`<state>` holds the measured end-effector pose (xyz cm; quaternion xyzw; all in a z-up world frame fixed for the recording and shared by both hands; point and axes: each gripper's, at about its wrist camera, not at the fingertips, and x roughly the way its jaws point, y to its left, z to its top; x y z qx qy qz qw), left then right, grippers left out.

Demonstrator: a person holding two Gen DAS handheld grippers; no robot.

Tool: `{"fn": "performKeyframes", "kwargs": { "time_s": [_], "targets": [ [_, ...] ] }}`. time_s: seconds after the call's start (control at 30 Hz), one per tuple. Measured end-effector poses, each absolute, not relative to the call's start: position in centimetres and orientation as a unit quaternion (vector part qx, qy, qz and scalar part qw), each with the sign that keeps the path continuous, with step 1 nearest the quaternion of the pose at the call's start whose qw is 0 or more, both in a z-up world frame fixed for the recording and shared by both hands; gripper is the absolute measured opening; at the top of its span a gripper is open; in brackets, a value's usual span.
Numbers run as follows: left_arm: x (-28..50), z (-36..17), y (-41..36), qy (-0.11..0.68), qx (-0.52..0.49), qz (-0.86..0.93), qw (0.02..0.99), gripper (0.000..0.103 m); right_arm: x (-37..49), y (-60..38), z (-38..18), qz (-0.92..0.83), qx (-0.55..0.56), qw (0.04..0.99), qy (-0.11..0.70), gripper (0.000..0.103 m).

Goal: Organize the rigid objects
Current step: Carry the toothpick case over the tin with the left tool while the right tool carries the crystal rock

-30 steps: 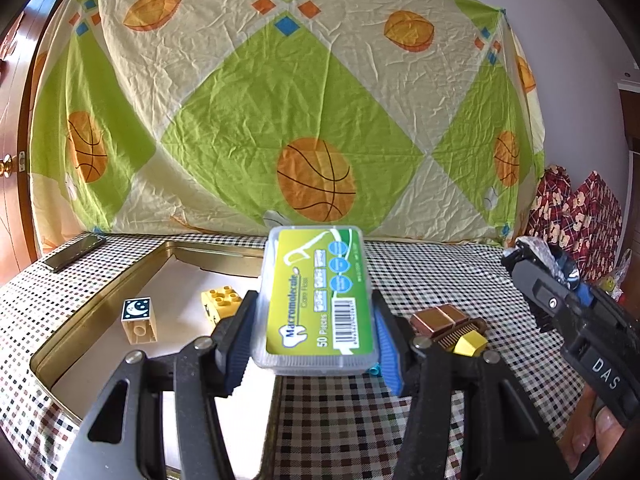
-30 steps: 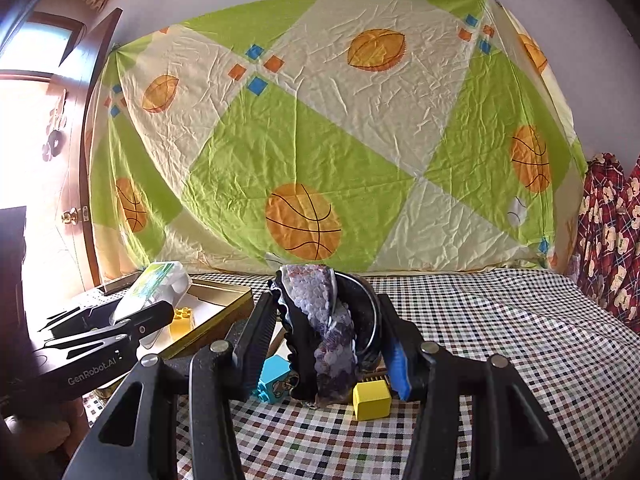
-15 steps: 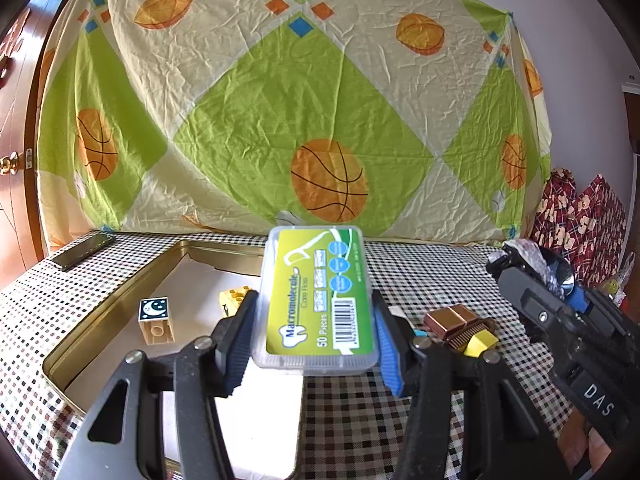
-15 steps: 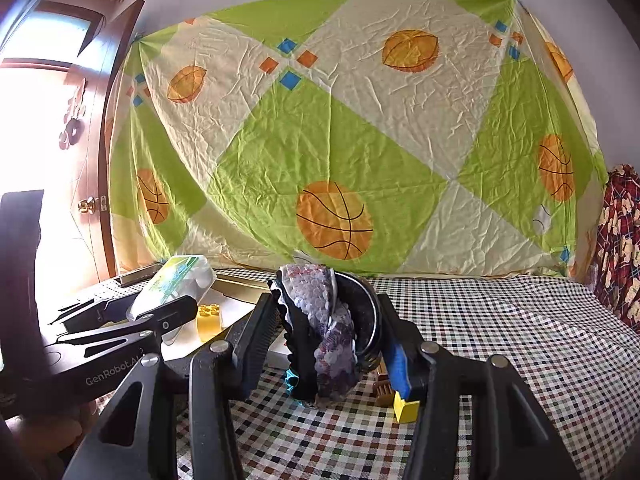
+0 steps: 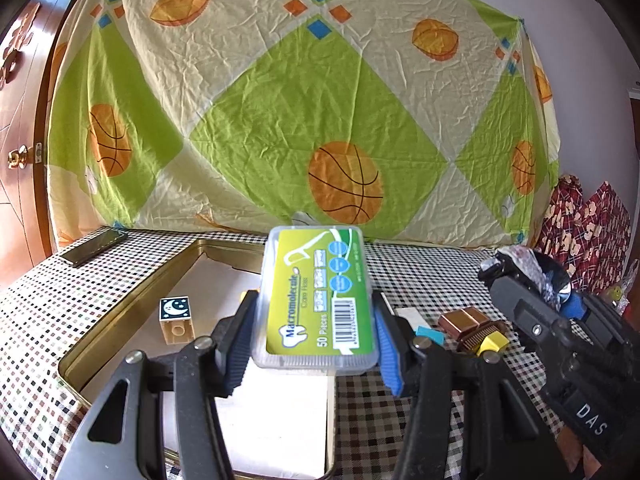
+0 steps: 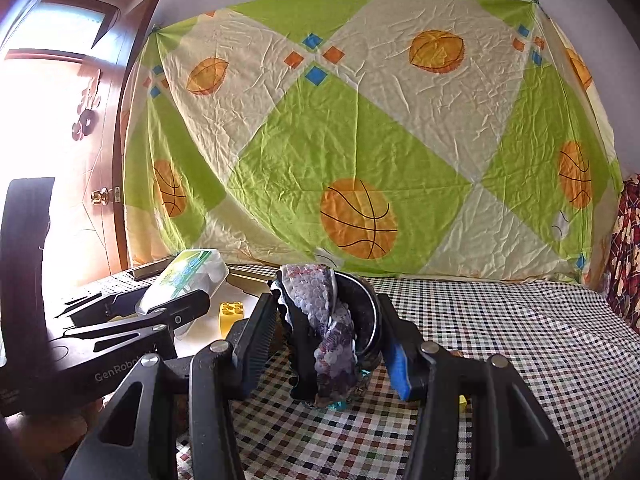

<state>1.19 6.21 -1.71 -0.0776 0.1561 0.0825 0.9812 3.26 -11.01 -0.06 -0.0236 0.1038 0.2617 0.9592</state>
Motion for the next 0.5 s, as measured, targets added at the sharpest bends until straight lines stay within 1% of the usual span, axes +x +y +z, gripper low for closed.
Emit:
{"fn": "performKeyframes", "kwargs": {
  "time_s": [0.5],
  "targets": [
    [0.6,-1.8,8.0,0.159,-0.087,0.095,0.979,0.053,2.7,-8.1,-0.1,0.285,-0.04,0.952,0.106,0.052]
  ]
}}
